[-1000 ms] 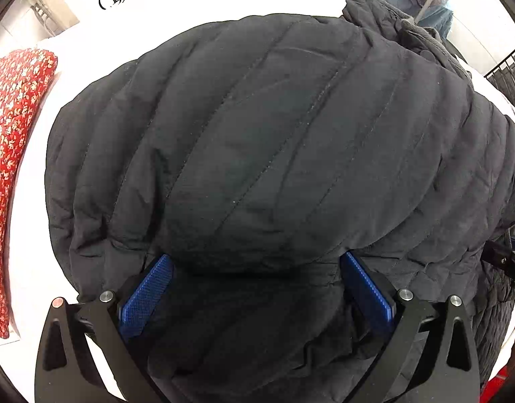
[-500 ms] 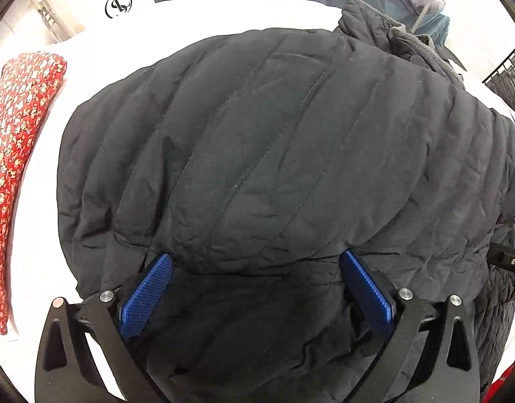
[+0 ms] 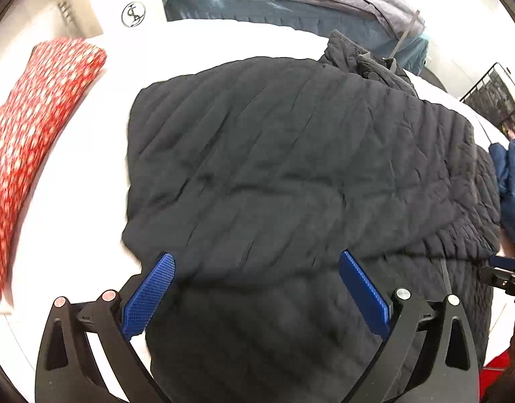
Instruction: Fold large clothes
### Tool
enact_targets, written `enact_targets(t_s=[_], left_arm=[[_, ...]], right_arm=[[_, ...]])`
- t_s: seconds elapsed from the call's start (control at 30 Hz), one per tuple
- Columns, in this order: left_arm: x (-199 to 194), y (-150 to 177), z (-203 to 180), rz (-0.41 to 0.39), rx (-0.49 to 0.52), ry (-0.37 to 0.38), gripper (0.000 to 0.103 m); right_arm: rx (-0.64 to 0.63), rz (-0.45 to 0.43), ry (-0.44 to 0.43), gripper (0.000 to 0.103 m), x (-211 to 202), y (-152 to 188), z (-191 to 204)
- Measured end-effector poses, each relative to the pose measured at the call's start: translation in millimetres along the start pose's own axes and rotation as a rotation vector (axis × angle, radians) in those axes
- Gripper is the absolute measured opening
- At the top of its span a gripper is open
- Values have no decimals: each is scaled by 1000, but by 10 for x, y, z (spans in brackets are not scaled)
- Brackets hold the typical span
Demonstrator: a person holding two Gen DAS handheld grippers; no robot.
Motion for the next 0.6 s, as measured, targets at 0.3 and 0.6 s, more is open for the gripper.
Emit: enact_targets(t_s=[0.3,0.6], left_arm=[[145,621,631,120,-116,41,95],[216,1355,956,191,-77,25,95]], right_arm=[[44,2,-5,98,-132,354,-357],[203,-36,-81,98,-337,716,-799]])
Point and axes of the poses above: each gripper's, at about its wrist camera, not at the fingertips, and x roughly the way its jaws point, z to its left, y to its underside, the point moved 7 cm from there along x, roughly the way its jaws point, and after that the axes turned 15 degrees about -y, right-handed, at the moved point
